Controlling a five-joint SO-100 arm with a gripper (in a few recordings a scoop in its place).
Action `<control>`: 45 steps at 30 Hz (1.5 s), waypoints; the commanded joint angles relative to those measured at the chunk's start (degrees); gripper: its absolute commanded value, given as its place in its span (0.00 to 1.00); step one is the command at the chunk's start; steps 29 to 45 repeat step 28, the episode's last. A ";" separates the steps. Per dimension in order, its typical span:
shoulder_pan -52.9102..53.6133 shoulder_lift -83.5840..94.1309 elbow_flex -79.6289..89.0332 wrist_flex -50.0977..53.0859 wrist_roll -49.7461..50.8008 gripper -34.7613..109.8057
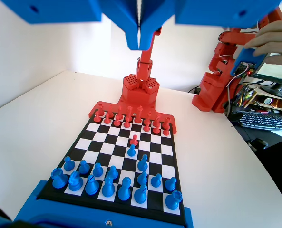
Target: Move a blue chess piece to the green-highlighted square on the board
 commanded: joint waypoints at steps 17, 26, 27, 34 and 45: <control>-1.93 3.34 -0.09 -1.05 -0.44 0.25; -1.93 3.34 -0.09 -1.05 -0.44 0.25; -1.93 3.34 -0.09 -1.05 -0.44 0.25; -1.93 3.34 -0.09 -1.05 -0.44 0.25; -1.93 3.34 -0.09 -1.05 -0.44 0.25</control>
